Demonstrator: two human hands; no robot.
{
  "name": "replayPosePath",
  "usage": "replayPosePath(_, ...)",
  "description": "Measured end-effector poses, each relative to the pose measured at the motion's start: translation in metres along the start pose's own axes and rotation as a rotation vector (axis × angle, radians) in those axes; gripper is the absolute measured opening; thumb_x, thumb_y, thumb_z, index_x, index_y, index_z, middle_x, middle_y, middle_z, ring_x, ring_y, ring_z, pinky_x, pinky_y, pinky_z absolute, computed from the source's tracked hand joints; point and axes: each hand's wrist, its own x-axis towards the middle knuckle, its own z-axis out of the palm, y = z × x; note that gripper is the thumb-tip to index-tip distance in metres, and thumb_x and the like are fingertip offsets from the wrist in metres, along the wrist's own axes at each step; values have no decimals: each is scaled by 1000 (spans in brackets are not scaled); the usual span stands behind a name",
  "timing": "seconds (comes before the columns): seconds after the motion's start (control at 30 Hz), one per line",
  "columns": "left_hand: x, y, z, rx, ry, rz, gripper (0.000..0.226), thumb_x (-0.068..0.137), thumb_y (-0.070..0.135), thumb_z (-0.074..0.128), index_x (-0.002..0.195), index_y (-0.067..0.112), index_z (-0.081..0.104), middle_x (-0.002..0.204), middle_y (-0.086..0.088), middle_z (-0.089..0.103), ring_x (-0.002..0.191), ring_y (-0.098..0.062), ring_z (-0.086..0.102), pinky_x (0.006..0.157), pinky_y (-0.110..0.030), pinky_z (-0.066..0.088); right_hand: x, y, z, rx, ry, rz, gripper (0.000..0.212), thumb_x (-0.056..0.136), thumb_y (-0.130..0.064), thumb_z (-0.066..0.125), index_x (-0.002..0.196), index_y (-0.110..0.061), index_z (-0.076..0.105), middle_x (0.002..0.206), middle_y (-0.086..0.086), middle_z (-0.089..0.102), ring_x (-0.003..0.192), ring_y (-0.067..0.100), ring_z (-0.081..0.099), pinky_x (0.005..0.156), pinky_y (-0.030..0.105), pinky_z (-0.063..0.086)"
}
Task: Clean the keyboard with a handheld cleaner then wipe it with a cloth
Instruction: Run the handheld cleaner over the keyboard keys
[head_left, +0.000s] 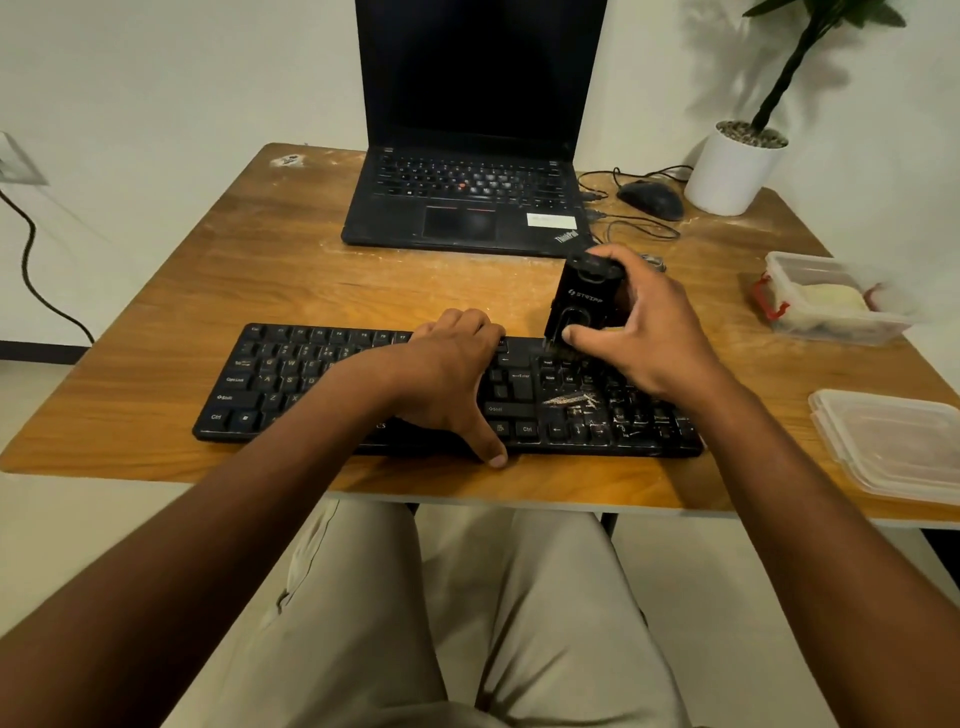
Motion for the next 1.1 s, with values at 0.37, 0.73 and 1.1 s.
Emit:
replayPosePath(0.37,0,-1,0,-12,-2,0,125,51,67,90,151,24,28,145,4,32,135,-18,27,118,-46,30,12,2,-4,-27,-80,15,67,76,-11,85,130,-33,52,115,-18,62,103,-1,62,91,33,59)
replayPosePath(0.73,0,-3,1,-16,-6,13,128,51,70,88,153,23,26,144,4,30,135,-18,26,118,-44,30,-2,8,-13,-20,-141,11,65,76,-8,85,124,-39,52,112,-19,64,104,-3,62,94,30,57)
replayPosePath(1.1,1,-4,3,-10,-13,16,133,52,72,87,156,21,21,150,4,26,140,-19,22,121,-45,25,-7,14,-17,62,-211,26,66,75,-6,85,126,-35,55,113,-16,66,104,-3,64,93,26,56)
